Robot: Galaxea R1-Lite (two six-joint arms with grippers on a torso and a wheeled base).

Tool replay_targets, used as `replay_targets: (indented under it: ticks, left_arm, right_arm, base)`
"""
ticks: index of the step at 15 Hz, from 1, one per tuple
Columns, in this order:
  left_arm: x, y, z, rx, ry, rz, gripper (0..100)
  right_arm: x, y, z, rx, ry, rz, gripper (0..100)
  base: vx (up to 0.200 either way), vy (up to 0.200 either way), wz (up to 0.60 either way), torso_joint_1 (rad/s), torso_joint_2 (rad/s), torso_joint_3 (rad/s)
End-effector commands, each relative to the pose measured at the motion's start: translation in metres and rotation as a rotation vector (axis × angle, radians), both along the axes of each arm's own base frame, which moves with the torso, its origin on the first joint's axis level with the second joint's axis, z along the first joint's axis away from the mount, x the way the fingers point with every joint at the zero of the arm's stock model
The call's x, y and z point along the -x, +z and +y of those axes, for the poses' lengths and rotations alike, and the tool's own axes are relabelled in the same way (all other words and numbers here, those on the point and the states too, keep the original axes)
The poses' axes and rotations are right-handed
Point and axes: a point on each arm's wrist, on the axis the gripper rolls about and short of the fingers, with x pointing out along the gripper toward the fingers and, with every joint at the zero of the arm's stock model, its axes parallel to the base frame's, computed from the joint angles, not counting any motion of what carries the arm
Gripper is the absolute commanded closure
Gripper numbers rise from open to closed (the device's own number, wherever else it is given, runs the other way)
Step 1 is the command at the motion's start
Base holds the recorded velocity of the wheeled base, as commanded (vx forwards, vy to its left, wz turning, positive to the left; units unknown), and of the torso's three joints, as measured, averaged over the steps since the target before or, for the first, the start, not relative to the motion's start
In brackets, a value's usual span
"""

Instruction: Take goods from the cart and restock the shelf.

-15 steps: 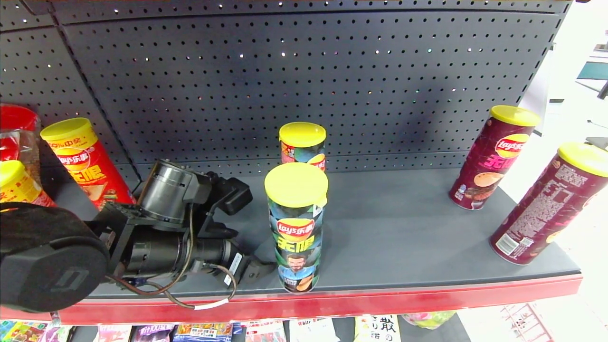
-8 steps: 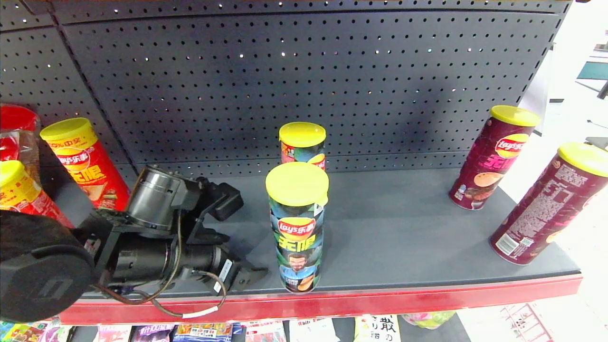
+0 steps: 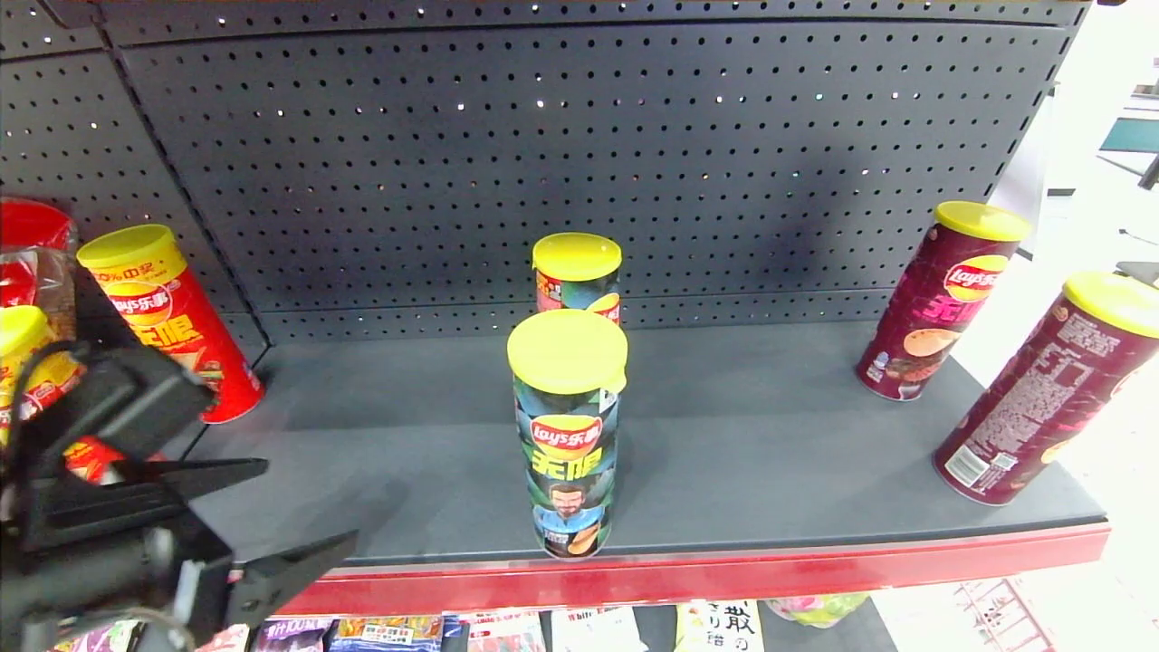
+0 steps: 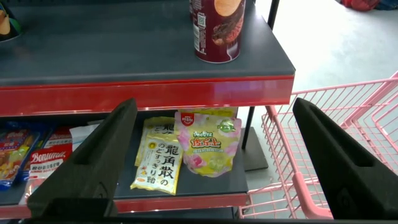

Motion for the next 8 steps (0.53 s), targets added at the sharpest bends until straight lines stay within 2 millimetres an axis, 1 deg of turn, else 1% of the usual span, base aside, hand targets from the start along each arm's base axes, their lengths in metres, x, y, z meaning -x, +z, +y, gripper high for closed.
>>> replay_targets:
  ticks: [1, 2, 3, 4, 5, 6, 8]
  left_arm:
    - [0.089, 0.015, 0.045, 0.058, 0.180, -0.252, 0]
    - [0.129, 0.005, 0.058, 0.070, 0.239, -0.335, 0]
    - [0.147, -0.004, 0.064, 0.073, 0.261, -0.363, 0]
    - [0.174, -0.025, 0.073, 0.064, 0.313, -0.392, 0]
    - [0.189, -0.040, 0.079, 0.053, 0.342, -0.395, 0]
    - [0.198, -0.050, 0.081, 0.044, 0.349, -0.381, 0]
    - [0.200, -0.053, 0.082, 0.048, 0.355, -0.372, 0]
  right_arm:
    - [0.000, 0.000, 0.000, -0.002, -0.001, 0.001, 0]
    - [0.000, 0.000, 0.000, 0.000, -0.001, 0.001, 0]
    - [0.000, 0.000, 0.000, 0.000, -0.001, 0.001, 0]
    - [0.000, 0.000, 0.000, 0.000, -0.001, 0.001, 0]
    - [0.000, 0.000, 0.000, 0.002, -0.001, 0.001, 0]
    - [0.000, 0.000, 0.000, 0.002, -0.001, 0.002, 0]
    - [0.000, 0.000, 0.000, 0.005, -0.001, 0.001, 0]
  base:
    - [0.000, 0.000, 0.00, 0.000, 0.00, 0.000]
    - [0.000, 0.000, 0.00, 0.000, 0.00, 0.000]
    - [0.000, 0.000, 0.00, 0.000, 0.00, 0.000]
    - [0.000, 0.000, 0.00, 0.000, 0.00, 0.000]
    - [0.000, 0.000, 0.00, 0.000, 0.00, 0.000]
    - [0.000, 0.000, 0.00, 0.000, 0.00, 0.000]
    - [0.000, 0.000, 0.00, 0.000, 0.00, 0.000]
